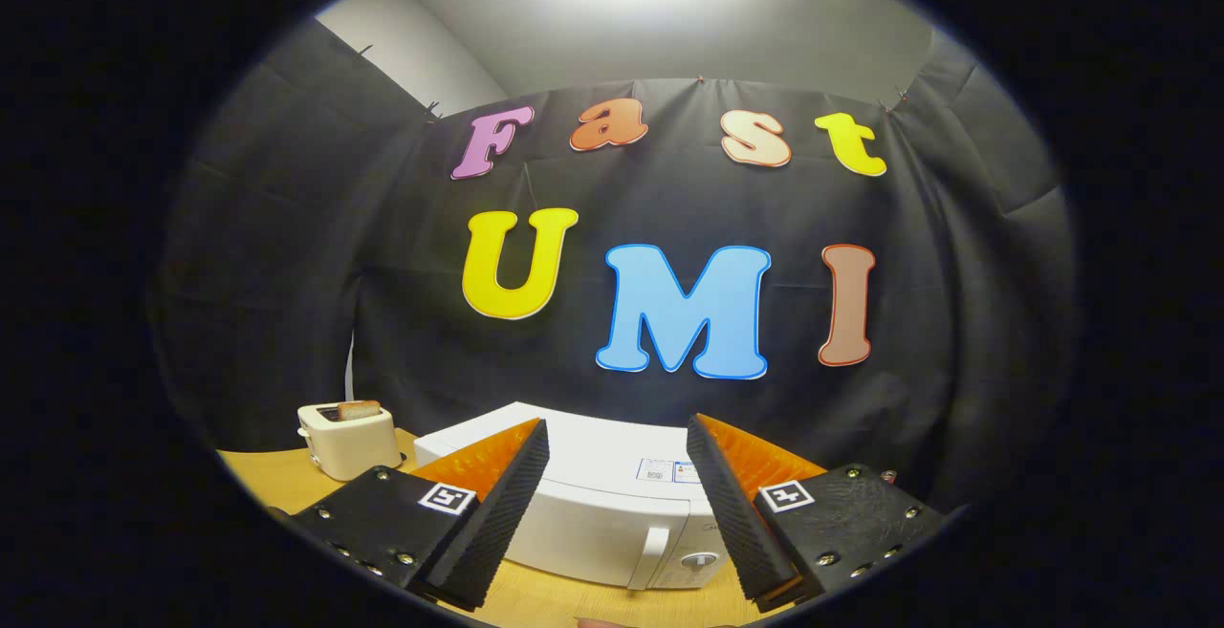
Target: Open the microwave, put the food inside, and close the microwave door.
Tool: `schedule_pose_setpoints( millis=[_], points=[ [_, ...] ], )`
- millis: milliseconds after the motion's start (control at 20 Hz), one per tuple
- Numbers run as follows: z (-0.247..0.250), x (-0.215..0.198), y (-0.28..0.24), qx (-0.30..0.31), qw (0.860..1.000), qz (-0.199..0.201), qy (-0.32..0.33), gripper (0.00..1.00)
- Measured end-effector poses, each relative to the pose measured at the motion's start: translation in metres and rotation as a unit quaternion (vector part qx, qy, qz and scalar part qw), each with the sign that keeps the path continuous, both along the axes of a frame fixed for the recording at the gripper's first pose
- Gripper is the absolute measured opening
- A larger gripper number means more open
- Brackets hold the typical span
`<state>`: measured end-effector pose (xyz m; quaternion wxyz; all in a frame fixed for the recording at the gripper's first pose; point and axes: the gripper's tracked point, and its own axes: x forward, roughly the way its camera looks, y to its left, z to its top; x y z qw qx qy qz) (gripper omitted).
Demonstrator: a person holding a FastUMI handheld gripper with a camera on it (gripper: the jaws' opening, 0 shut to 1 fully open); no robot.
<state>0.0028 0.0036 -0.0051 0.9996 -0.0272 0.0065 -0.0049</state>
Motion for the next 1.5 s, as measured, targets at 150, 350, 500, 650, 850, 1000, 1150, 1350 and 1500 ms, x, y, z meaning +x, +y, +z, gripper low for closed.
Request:
schedule_pose_setpoints(
  millis=[150,350,500,650,850,1000,1150,1350,1500],
  points=[
    [0.000,-0.001,0.000,0.002,1.000,0.003,0.001,0.92],
    [0.006,-0.001,-0.003,-0.001,1.000,0.001,-0.010,0.92],
    [0.002,0.004,-0.008,0.029,1.000,-0.002,-0.008,0.92],
    [-0.011,0.011,-0.013,0.065,0.998,-0.004,0.018,0.93],
    [-0.014,0.017,-0.030,0.038,0.998,-0.043,0.013,0.92],
    [-0.031,0.026,-0.025,0.043,0.998,-0.038,0.037,0.92],
    [-0.046,0.036,-0.031,0.037,0.996,-0.056,0.051,0.92],
    [-0.072,0.051,-0.031,0.045,0.995,-0.057,0.073,0.92],
    [-0.090,0.058,-0.034,0.047,0.993,-0.066,0.089,0.93]
  ],
)
